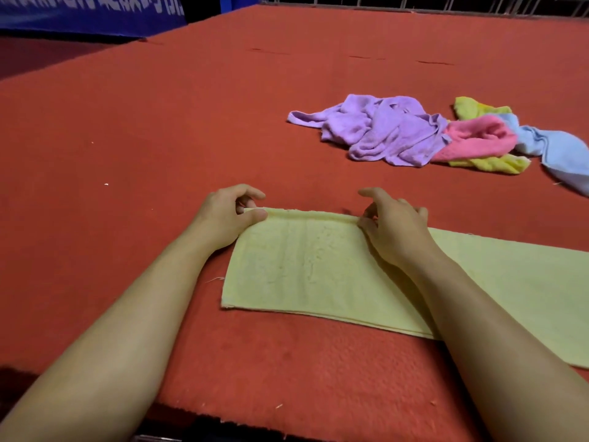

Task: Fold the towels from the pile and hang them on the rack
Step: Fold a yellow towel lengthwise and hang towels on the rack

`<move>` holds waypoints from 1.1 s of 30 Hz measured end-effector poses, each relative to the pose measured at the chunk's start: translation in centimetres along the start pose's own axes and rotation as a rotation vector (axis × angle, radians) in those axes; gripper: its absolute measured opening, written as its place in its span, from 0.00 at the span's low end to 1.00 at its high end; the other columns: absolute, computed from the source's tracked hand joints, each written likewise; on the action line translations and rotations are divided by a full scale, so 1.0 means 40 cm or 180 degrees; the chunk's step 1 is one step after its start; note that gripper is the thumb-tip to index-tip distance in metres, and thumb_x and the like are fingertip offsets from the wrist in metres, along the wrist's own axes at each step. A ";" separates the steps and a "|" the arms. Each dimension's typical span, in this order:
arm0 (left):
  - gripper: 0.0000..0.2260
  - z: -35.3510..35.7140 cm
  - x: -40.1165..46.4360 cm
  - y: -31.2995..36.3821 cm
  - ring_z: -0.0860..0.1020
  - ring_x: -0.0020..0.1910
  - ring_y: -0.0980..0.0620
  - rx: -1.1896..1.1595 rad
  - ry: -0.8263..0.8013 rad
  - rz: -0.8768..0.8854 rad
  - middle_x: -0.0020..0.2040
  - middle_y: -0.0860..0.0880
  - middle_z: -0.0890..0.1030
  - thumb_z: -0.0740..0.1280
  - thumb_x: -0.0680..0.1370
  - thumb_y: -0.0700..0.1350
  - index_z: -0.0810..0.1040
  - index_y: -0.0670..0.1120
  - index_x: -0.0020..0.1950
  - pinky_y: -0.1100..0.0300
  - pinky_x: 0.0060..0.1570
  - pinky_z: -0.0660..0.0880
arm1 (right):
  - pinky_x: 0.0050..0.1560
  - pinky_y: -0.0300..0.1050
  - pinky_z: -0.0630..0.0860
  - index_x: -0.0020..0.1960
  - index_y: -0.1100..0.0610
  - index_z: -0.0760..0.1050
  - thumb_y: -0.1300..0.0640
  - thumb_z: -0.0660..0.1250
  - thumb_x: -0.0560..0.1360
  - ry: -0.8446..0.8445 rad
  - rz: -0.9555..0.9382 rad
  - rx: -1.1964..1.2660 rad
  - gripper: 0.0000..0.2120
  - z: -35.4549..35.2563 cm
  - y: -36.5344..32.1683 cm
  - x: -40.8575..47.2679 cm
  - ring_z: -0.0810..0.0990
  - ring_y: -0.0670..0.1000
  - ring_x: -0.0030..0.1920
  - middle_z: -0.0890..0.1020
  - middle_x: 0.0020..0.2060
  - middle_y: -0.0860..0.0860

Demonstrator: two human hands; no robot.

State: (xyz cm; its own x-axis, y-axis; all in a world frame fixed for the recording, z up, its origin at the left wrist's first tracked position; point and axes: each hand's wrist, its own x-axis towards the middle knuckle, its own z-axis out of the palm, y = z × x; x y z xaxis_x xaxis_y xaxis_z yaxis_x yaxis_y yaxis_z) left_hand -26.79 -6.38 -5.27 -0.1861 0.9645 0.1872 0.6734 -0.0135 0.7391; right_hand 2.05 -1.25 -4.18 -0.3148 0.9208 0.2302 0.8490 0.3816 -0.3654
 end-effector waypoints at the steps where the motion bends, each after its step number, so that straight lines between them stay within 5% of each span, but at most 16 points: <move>1: 0.12 -0.005 -0.005 0.001 0.72 0.35 0.60 -0.0263 0.0047 0.0016 0.40 0.56 0.80 0.75 0.73 0.43 0.79 0.57 0.52 0.68 0.41 0.70 | 0.54 0.49 0.57 0.72 0.45 0.65 0.57 0.64 0.78 0.0022 -0.0009 0.0155 0.24 -0.009 -0.005 -0.003 0.74 0.54 0.58 0.81 0.49 0.43; 5: 0.15 -0.043 -0.043 0.018 0.66 0.31 0.57 -0.0866 0.0048 0.0120 0.38 0.58 0.80 0.75 0.72 0.38 0.80 0.55 0.53 0.67 0.33 0.67 | 0.62 0.55 0.67 0.72 0.47 0.66 0.58 0.68 0.75 0.0203 -0.0108 0.0610 0.27 -0.069 -0.012 -0.033 0.78 0.50 0.52 0.79 0.41 0.39; 9: 0.14 -0.088 -0.092 0.029 0.63 0.34 0.48 -0.1065 0.0072 0.0158 0.40 0.58 0.82 0.75 0.73 0.38 0.81 0.54 0.54 0.61 0.33 0.64 | 0.58 0.57 0.73 0.72 0.49 0.66 0.59 0.72 0.73 0.0269 -0.0435 0.0764 0.30 -0.110 -0.033 -0.096 0.79 0.47 0.44 0.79 0.39 0.38; 16: 0.15 -0.109 -0.251 0.035 0.69 0.33 0.58 -0.0635 -0.0252 0.0214 0.41 0.57 0.83 0.75 0.72 0.36 0.82 0.53 0.53 0.67 0.37 0.69 | 0.51 0.57 0.76 0.71 0.53 0.68 0.64 0.75 0.68 0.0344 -0.1015 0.0713 0.34 -0.085 -0.018 -0.234 0.80 0.49 0.40 0.78 0.37 0.36; 23: 0.15 -0.090 -0.335 0.046 0.72 0.36 0.57 -0.0438 -0.0068 0.0206 0.42 0.55 0.84 0.76 0.71 0.37 0.82 0.54 0.52 0.65 0.41 0.71 | 0.58 0.58 0.72 0.71 0.48 0.66 0.59 0.75 0.70 0.0305 -0.1100 0.0634 0.33 -0.069 0.003 -0.300 0.78 0.50 0.46 0.77 0.41 0.34; 33: 0.18 -0.094 -0.362 0.062 0.81 0.46 0.61 0.0205 -0.0375 0.0081 0.41 0.59 0.85 0.81 0.66 0.45 0.81 0.56 0.51 0.67 0.53 0.72 | 0.61 0.44 0.63 0.73 0.47 0.64 0.51 0.72 0.74 0.0086 -0.1161 0.0376 0.30 -0.072 0.015 -0.350 0.76 0.47 0.50 0.79 0.43 0.37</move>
State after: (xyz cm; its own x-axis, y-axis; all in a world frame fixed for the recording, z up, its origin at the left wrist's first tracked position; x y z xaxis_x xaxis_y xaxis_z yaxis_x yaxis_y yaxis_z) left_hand -25.12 -21.38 -3.71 -0.0857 0.9884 0.1253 0.7220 -0.0250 0.6914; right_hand 8.18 -14.14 -5.00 -0.5746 0.7210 0.3873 0.6281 0.6918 -0.3562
